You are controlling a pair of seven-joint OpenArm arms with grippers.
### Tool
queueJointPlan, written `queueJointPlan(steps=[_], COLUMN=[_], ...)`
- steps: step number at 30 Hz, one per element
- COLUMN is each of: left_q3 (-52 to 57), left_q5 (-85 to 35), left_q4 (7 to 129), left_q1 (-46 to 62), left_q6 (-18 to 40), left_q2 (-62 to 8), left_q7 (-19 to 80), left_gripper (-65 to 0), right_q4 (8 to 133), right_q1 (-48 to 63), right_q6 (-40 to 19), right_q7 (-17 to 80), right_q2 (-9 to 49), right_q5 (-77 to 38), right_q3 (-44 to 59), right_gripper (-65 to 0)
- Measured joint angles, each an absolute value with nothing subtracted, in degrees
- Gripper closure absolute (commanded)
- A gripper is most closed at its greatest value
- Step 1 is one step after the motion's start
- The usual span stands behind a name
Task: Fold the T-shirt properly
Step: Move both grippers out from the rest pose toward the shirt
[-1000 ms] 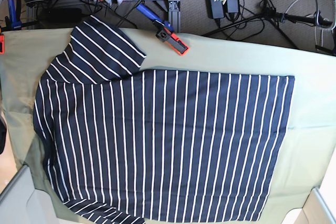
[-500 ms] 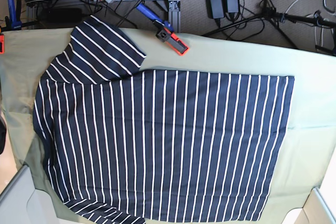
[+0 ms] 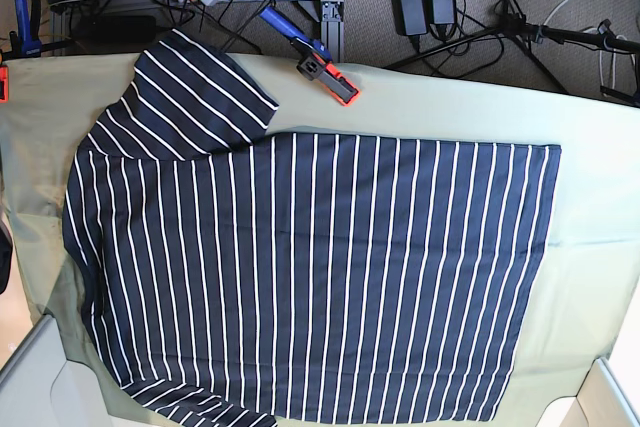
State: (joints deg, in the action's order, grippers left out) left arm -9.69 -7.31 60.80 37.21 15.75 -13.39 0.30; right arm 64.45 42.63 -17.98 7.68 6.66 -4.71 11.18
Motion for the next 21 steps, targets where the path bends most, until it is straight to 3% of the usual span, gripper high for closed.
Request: queueJointPlan(steps=[6,10,21], left_q3=[-5.37,-2.48,6.61], left_q5=[-13.69,-14.17,-23.33], left_q4=[77.65,87.37,106.34], left_q1=[45.95,50.61,55.40], left_q6=[22.33,23.64,25.85], left_q2=[-16.43,-17.39,-18.13], left_q7=[0.27,0.62,10.24], left_gripper=[-18.7,-18.7,-18.8], right_q4=[77.08,88.42,114.06], right_q1=[50.50,55.31,60.49], right_q6=[-17.87,-17.85,-17.98], right_q7=[8.86,17.45,27.51], right_q2=[7.31,9.41,10.81], right_q5=[-6.48,-12.16,-33.01], right_q3=[11.11,12.12,27.62], right_gripper=[-25.3,-25.3,-25.5])
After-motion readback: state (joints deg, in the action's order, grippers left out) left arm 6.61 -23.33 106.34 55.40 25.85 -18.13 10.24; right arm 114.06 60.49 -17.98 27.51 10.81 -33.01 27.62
